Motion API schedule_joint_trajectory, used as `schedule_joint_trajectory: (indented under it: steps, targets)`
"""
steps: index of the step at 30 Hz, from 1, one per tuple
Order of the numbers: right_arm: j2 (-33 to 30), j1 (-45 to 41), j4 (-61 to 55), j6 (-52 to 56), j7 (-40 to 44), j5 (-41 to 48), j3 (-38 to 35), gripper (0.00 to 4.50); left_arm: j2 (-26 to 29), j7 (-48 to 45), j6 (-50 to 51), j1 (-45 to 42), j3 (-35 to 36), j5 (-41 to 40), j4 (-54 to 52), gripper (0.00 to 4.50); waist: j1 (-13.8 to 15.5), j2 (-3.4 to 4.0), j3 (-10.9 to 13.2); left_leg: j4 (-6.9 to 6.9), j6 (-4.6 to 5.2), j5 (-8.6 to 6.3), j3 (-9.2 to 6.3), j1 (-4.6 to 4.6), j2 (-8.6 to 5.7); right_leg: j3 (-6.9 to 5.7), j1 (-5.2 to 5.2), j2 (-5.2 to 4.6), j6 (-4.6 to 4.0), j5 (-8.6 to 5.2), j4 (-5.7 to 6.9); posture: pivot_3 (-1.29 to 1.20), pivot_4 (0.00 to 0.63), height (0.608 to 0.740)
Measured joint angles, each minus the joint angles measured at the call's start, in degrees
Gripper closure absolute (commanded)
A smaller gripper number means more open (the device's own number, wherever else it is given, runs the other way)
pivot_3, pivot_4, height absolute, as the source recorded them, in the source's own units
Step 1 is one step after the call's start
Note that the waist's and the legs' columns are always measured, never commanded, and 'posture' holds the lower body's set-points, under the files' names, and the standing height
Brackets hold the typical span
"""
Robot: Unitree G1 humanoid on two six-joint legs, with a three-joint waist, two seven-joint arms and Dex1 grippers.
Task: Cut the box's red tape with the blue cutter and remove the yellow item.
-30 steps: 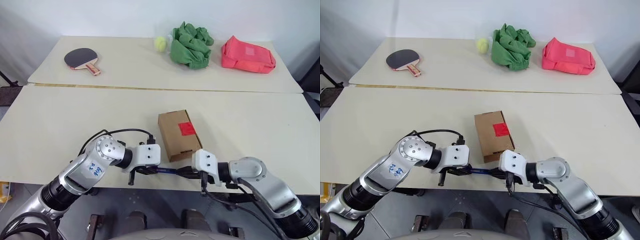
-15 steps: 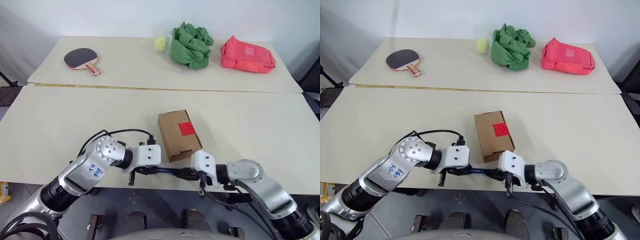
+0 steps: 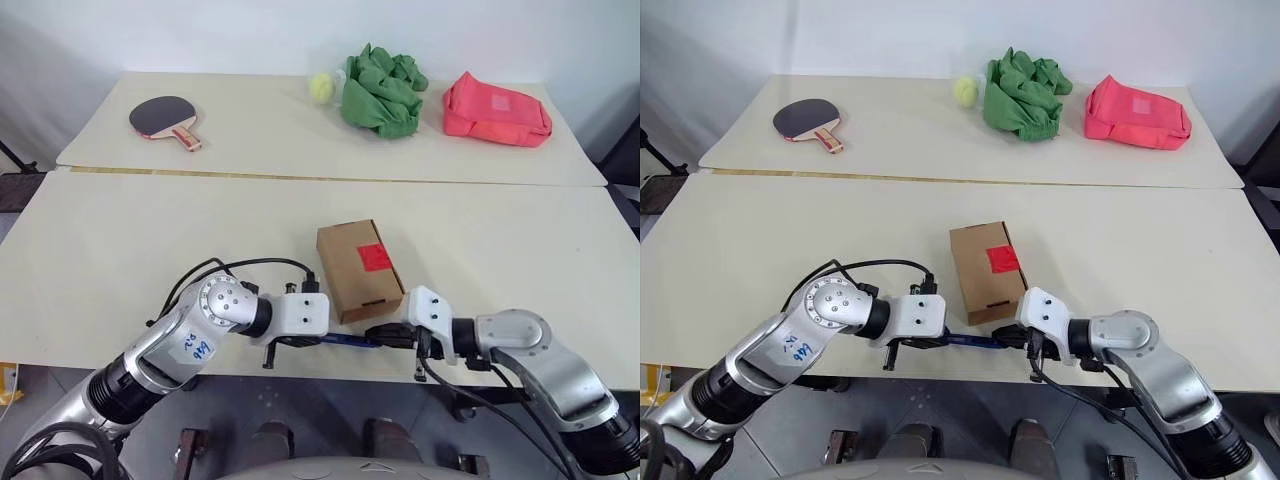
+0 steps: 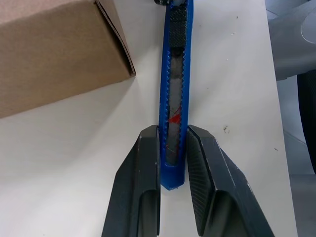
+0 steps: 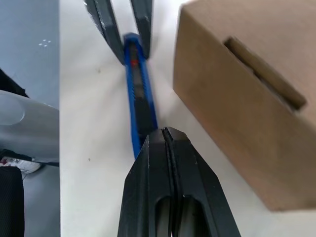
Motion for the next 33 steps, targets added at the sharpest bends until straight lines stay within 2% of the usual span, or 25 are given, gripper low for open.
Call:
schedule_joint_trajectory:
  steps: [22, 33]
  targets:
    - [-0.37, -0.05, 4.24, -8.88, 3.30, -3.66, 1.49, 4.49, 0.00, 0.06, 0.82, -0.01, -0.11, 0.29, -0.40, 4.06, -0.07, 0.00, -0.01, 0.00, 0.00, 0.00, 0.00, 0.04, 0.00, 0.00, 0.02, 0.00, 0.00, 0.00, 0.00, 0.00, 0.150, 0.740]
    - [4.18, -1.39, 6.66, -11.37, 1.99, -6.16, 4.47, 4.49, -0.04, 0.06, 1.52, -0.32, -0.46, 0.46, -0.35, 4.06, -0.16, -0.02, -0.19, -0.01, 0.00, 0.00, 0.00, 0.12, 0.01, 0.00, 0.08, 0.00, 0.00, 0.00, 0.00, 0.00, 0.150, 0.740]
